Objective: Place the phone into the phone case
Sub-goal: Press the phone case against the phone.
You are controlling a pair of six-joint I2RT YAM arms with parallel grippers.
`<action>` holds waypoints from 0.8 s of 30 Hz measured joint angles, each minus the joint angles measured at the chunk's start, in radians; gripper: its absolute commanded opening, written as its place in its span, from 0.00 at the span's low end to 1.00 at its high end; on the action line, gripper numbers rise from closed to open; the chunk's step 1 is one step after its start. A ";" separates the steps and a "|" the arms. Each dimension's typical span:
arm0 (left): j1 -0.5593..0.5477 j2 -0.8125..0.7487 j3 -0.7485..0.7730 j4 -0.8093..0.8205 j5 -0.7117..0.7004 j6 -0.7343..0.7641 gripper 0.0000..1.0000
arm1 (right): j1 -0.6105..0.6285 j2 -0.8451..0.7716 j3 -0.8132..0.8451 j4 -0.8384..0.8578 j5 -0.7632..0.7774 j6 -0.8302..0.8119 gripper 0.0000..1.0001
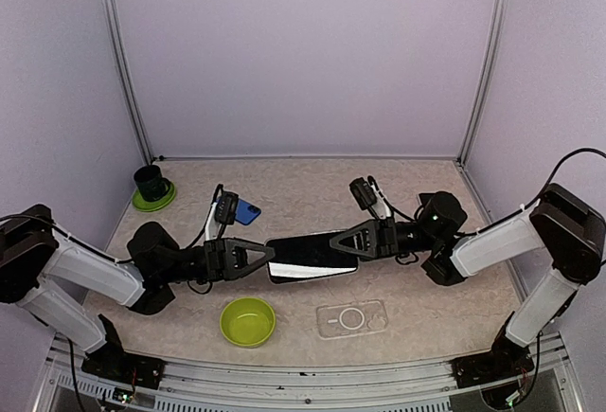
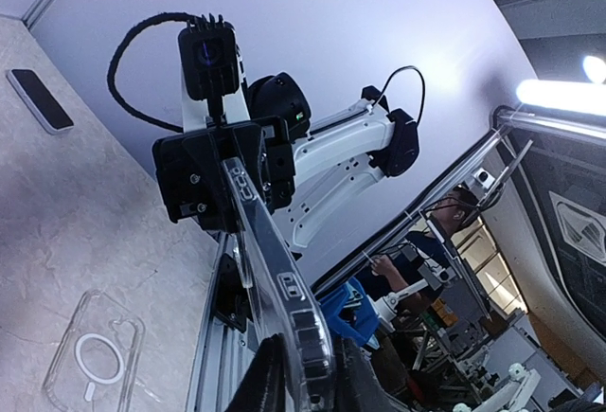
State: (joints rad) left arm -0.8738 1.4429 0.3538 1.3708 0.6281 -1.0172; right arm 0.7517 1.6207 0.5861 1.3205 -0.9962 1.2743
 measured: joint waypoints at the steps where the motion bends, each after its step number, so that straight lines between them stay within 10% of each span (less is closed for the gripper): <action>1: 0.002 0.005 0.000 0.008 0.002 -0.006 0.06 | 0.000 0.004 0.000 0.008 -0.003 0.002 0.00; 10: 0.010 0.031 0.000 -0.055 -0.026 -0.004 0.00 | 0.011 0.016 0.027 -0.028 -0.010 -0.030 0.32; 24: 0.000 -0.121 0.064 -0.493 -0.204 0.183 0.00 | 0.003 -0.057 0.082 -0.443 0.059 -0.290 0.01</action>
State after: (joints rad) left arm -0.8738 1.3224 0.4183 0.8776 0.4244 -0.8345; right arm 0.7551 1.5635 0.6685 0.8780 -0.9375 0.9840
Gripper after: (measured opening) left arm 0.098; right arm 0.092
